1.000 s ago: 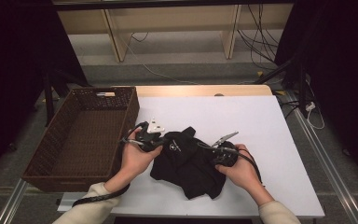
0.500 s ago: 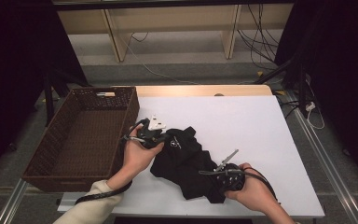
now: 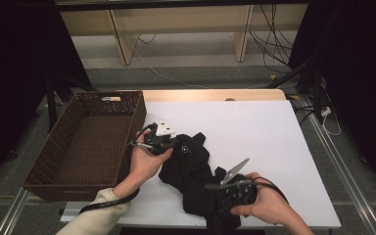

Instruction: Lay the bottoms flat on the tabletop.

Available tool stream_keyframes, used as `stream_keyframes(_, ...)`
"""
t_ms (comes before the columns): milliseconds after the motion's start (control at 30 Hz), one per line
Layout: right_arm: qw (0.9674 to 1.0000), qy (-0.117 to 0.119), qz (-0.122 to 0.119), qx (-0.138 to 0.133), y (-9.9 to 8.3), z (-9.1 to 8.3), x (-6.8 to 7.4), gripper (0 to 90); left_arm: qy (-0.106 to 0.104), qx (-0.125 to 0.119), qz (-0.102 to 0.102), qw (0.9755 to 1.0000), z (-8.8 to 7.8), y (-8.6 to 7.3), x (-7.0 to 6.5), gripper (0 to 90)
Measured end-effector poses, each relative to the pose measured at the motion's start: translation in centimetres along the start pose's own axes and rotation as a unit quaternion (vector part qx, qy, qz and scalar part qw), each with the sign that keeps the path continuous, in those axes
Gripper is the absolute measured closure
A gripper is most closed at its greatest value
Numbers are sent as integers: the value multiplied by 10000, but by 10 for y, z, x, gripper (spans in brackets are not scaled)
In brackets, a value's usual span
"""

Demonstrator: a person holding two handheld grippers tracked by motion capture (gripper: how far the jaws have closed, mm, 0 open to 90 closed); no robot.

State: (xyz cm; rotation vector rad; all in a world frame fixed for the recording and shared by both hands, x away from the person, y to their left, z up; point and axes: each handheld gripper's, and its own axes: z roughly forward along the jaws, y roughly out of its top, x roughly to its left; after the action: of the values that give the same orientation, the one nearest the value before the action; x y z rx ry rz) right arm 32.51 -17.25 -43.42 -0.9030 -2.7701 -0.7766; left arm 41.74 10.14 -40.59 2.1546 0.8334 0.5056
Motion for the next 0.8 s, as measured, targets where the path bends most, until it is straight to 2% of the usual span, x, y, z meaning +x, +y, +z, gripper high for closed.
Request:
stream_keyframes(33, 9985, -262, 363, -321, 1, -4, -7, 566, 0, 0, 1, 10000, 0, 0, 0, 870)
stream_keyframes(67, 9957, -451, 590, -553, 1, -7, -14, 549, 1, -1, 2, 10000, 0, 0, 0, 870)
stream_keyframes(100, 9931, -575, 702, -742, 2, -7, -20, 512, 3, 0, 5, 10000, 0, 0, 0, 870)
stream_keyframes(167, 9893, -616, 868, -993, 3, -2, -28, 495, 3, -3, 5, 10000, 0, 0, 0, 870)
stream_keyframes(267, 9867, -400, 948, -1262, 9, 10, -32, 483, 0, -9, 2, 10000, 1, 0, 1, 870)
stream_keyframes(333, 9873, -215, 939, -1266, 15, 21, -33, 539, -12, -14, 8, 10000, 0, 0, 0, 870)
stream_keyframes(400, 9896, -196, 907, -1095, 19, 31, -34, 706, -17, -26, 16, 10000, 0, 0, 0, 870)
stream_keyframes(467, 9908, -162, 984, -917, 24, 35, -35, 850, -23, -36, 24, 10000, -1, 0, 0, 871)
stream_keyframes(500, 9910, -174, 1007, -865, 26, 34, -35, 884, -24, -47, 19, 10000, -1, 0, 0, 871)
stream_keyframes(567, 9909, -276, 983, -874, 30, 29, -35, 896, -15, -69, 9, 10000, -2, 0, 1, 871)
stream_keyframes(667, 9870, -501, 1011, -1143, 33, 17, -37, 898, 11, -132, 0, 9999, -4, 1, 2, 872)
stream_keyframes(733, 9829, -696, 1061, -1337, 33, 6, -40, 899, 12, -211, 19, 9998, -5, 2, 2, 872)
stream_keyframes(800, 9770, -933, 1126, -1550, 32, -5, -43, 899, -19, -313, 62, 9995, -6, 4, 0, 872)
